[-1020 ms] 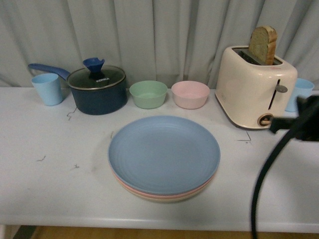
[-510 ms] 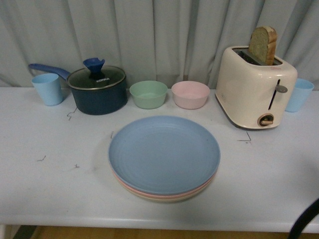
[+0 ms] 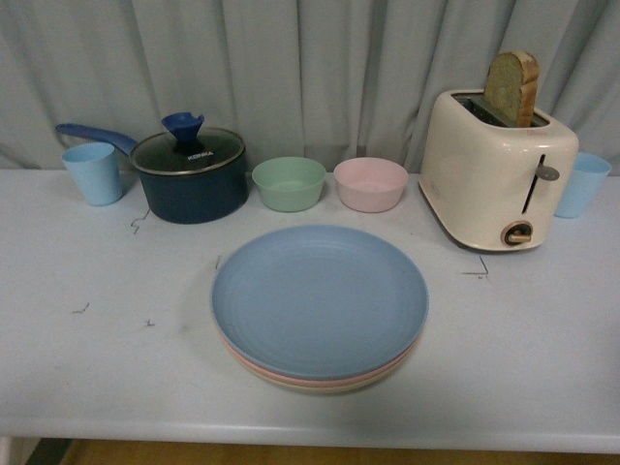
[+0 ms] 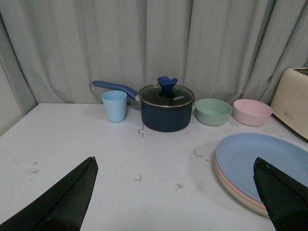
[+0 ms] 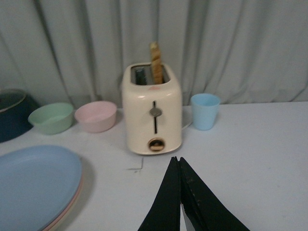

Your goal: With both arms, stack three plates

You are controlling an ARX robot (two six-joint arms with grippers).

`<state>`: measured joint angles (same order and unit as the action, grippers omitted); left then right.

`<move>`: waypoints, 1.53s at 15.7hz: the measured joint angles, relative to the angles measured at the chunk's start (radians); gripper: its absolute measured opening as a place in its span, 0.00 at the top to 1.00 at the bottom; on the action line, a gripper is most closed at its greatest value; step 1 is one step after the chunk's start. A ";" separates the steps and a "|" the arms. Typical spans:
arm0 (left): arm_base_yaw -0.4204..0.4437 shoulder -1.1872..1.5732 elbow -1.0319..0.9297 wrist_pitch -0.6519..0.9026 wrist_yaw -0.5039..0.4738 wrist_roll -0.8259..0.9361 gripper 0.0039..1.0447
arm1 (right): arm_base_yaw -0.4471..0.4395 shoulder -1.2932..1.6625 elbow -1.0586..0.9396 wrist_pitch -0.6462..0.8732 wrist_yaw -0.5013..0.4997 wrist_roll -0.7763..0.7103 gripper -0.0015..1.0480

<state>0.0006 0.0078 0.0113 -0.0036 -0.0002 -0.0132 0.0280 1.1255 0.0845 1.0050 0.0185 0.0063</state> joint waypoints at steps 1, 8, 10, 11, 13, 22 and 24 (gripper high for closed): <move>0.000 0.000 0.000 0.000 0.000 0.000 0.06 | -0.032 -0.086 -0.004 -0.049 -0.006 0.000 0.98; 0.000 0.000 0.000 0.000 0.000 0.000 0.06 | -0.033 -0.453 -0.072 -0.357 -0.015 0.000 0.98; 0.000 0.000 0.000 0.000 0.000 0.000 0.06 | -0.033 -0.552 -0.073 -0.442 -0.015 0.000 0.98; 0.000 0.000 0.000 0.000 0.000 0.000 0.06 | -0.033 -0.596 -0.073 -0.481 -0.015 0.000 0.98; 0.000 0.000 0.000 0.000 0.000 0.000 0.06 | -0.033 -0.672 -0.073 -0.555 -0.015 0.000 0.98; 0.000 0.000 0.000 0.000 0.000 0.000 0.06 | -0.033 -0.912 -0.073 -0.789 -0.015 0.000 0.98; 0.000 0.000 0.000 0.000 0.000 0.000 0.06 | -0.033 -0.942 -0.073 -0.820 -0.015 0.000 0.98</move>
<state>0.0006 0.0078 0.0113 -0.0036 -0.0002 -0.0132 -0.0048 0.1833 0.0113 0.1852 0.0032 0.0063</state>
